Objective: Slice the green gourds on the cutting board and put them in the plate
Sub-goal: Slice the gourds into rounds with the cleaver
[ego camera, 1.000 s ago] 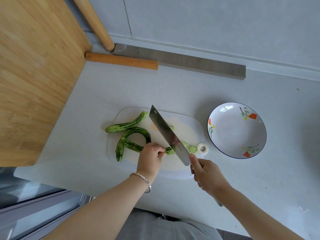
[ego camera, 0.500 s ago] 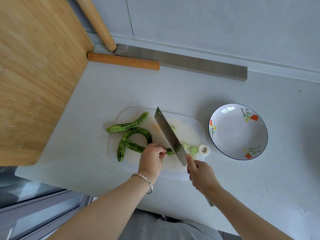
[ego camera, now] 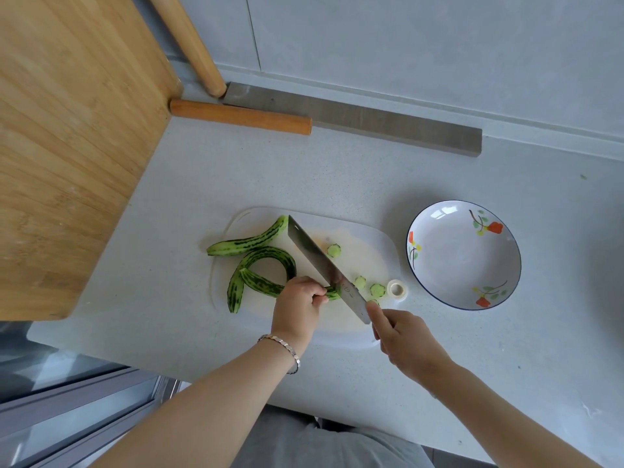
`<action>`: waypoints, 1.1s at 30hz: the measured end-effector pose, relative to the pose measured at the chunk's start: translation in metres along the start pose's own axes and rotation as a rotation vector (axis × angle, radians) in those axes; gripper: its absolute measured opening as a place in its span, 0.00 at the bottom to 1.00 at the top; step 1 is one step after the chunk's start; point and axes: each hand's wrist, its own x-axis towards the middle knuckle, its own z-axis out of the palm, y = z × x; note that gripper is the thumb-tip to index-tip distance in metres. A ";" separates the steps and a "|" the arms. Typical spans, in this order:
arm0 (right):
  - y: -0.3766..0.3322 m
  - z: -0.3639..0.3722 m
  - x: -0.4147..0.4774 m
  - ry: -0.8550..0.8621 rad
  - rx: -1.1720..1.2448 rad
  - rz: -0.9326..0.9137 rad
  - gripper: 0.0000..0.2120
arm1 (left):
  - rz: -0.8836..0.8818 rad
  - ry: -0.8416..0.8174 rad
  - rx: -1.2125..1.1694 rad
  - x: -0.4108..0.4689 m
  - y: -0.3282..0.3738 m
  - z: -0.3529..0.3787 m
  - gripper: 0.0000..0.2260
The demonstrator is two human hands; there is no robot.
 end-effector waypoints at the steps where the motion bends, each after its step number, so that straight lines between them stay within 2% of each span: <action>1: -0.001 0.000 0.000 0.007 -0.022 -0.005 0.25 | 0.002 0.003 0.004 0.000 0.000 0.000 0.02; 6: 0.000 0.011 0.003 0.032 -0.086 0.016 0.25 | 0.003 -0.038 0.057 -0.001 -0.001 0.001 0.04; 8: 0.003 0.016 0.005 0.035 -0.076 0.020 0.25 | 0.071 -0.079 0.094 -0.002 0.000 -0.003 0.05; 11: 0.008 0.017 0.008 0.029 0.015 0.034 0.25 | 0.210 -0.082 0.199 -0.001 -0.010 -0.009 0.11; 13: 0.010 0.013 0.009 0.024 0.085 0.058 0.25 | 0.206 -0.071 0.224 -0.001 -0.015 -0.012 0.11; 16: 0.011 0.004 0.008 0.006 0.190 0.095 0.26 | 0.142 -0.085 0.191 -0.002 -0.010 -0.012 0.07; 19: 0.010 -0.005 0.004 -0.008 0.221 0.089 0.25 | 0.197 -0.102 0.186 -0.001 -0.005 -0.004 0.08; 25: 0.005 -0.014 0.001 -0.003 0.186 0.068 0.25 | 0.245 -0.121 0.205 -0.003 -0.007 -0.004 0.11; 33: 0.004 -0.019 0.002 -0.023 -0.001 0.027 0.25 | 0.270 -0.115 0.270 -0.003 -0.002 -0.004 0.14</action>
